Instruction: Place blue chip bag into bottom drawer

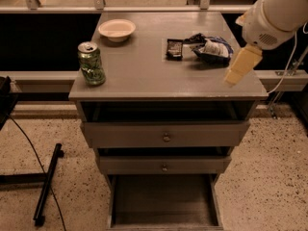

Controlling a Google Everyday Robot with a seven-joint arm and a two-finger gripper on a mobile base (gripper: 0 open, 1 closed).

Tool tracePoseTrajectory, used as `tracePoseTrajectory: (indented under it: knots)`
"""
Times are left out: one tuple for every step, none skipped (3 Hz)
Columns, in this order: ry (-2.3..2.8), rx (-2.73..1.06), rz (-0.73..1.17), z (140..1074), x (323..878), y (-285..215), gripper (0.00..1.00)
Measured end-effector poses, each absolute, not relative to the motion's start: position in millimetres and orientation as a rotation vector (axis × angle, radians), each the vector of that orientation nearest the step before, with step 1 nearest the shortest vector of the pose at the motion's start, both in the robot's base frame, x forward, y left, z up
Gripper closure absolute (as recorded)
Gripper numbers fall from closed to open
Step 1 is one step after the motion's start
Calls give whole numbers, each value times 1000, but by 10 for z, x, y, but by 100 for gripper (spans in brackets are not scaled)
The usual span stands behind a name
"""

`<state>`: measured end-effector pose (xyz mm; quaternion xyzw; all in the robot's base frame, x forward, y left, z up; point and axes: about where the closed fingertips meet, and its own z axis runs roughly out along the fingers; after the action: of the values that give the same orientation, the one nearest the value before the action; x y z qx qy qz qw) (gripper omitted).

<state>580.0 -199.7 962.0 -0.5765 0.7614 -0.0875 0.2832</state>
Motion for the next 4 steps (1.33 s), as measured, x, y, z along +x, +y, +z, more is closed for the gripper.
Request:
tracePoseTrajectory:
  knots:
    - [1903, -1517, -297, 9589, 6408, -1932, 0]
    - [1793, -1510, -299, 9506, 6952, -1835, 0]
    - [1754, -1486, -240, 9351, 7384, -1729, 0]
    - [1784, -1498, -185, 9062, 7630, -1659, 18]
